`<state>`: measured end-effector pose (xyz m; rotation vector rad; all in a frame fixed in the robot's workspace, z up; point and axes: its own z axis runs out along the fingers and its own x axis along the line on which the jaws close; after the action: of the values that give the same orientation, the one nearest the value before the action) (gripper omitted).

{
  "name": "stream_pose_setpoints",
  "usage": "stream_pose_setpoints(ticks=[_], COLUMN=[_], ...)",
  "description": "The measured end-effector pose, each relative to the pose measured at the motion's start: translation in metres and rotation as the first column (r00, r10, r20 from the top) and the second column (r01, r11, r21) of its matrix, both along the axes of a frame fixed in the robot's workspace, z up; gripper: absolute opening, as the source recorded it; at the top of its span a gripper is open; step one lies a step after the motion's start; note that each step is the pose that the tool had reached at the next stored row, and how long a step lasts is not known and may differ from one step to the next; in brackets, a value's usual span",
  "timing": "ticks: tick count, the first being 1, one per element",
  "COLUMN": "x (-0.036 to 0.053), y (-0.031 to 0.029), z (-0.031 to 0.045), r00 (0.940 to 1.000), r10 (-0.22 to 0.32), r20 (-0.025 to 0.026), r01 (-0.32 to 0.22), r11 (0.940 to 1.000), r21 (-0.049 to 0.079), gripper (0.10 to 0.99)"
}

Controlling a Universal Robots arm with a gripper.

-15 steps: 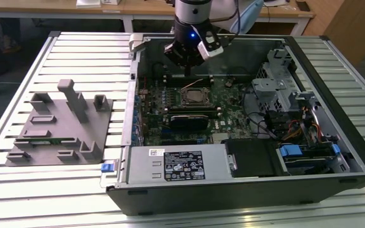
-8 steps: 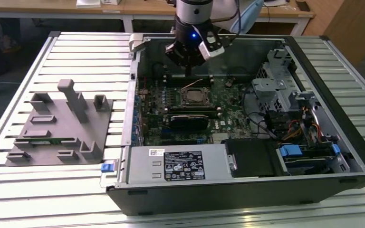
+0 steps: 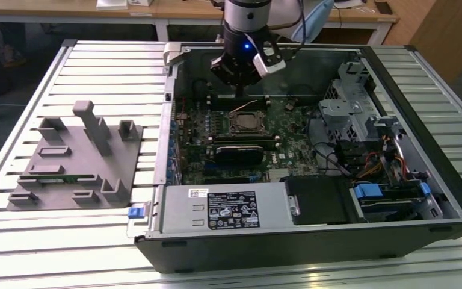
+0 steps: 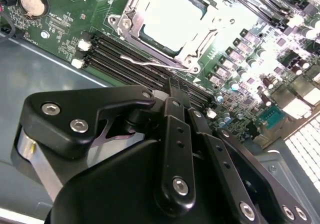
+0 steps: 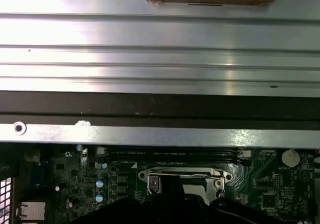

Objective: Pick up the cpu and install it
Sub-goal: 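Install the first cpu locking lever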

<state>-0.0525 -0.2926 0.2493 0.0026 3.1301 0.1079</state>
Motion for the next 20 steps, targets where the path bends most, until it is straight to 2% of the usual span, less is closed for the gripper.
stream_pose_setpoints(ticks=[10,20], x=[0.0114,0.0135], y=[0.0009,0.0049], z=[-0.0064,-0.0155], r00=[0.9999,0.9999], r10=[0.011,0.011], r20=[-0.0002,-0.0002], r01=[-0.011,-0.011], r11=[0.9999,0.9999], r21=[-0.002,-0.001], gripper=[0.106,0.106])
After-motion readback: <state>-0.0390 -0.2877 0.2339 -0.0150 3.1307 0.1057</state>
